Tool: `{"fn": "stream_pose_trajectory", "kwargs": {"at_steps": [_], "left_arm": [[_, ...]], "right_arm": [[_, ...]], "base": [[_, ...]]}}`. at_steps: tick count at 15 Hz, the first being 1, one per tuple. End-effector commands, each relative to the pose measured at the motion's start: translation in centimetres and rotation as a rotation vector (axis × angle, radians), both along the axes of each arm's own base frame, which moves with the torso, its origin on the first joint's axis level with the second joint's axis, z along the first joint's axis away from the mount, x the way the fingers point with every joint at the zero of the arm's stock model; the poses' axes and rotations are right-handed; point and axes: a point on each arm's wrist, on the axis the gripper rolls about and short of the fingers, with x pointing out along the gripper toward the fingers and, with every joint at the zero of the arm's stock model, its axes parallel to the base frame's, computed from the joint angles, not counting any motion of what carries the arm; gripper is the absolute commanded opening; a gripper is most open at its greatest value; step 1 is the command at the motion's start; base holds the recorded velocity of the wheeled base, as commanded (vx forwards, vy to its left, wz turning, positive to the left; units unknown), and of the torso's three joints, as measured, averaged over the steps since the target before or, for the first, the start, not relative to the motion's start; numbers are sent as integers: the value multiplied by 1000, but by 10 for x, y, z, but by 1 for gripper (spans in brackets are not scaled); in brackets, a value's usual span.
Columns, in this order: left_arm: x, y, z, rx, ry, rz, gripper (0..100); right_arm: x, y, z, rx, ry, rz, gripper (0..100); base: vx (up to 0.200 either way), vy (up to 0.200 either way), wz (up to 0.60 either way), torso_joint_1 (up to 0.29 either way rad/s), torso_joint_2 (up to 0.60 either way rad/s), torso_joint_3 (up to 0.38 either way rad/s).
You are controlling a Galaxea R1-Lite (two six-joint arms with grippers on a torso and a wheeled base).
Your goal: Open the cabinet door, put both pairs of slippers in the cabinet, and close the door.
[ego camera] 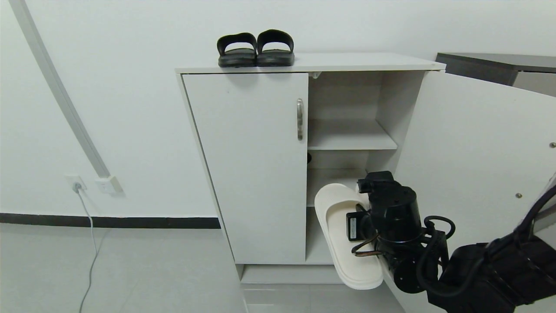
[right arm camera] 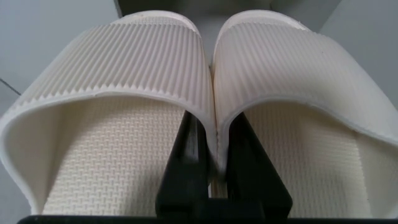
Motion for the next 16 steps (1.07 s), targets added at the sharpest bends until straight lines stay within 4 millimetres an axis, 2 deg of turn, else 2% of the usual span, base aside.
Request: {"fn": "stream_pose_trajectory", "kwargs": {"at_steps": [1, 4, 10, 16], "left_arm": [[0, 0, 0, 0, 2, -1, 0], [0, 0, 0, 0, 2, 1, 0], [0, 0, 0, -2, 2, -1, 0], [0, 0, 0, -2, 2, -1, 0]], "right_arm": [[2, 2, -2, -4, 3, -1, 0], [-1, 2, -3, -5, 5, 5, 0], [-6, 5, -4, -3, 10, 31, 0], [0, -4, -16, -39, 44, 0, 0]], "base": [[0, -200, 0, 7, 2, 2], [0, -200, 0, 2, 1, 2], [0, 0, 0, 0, 0, 0], [0, 0, 0, 0, 0, 0]]}}
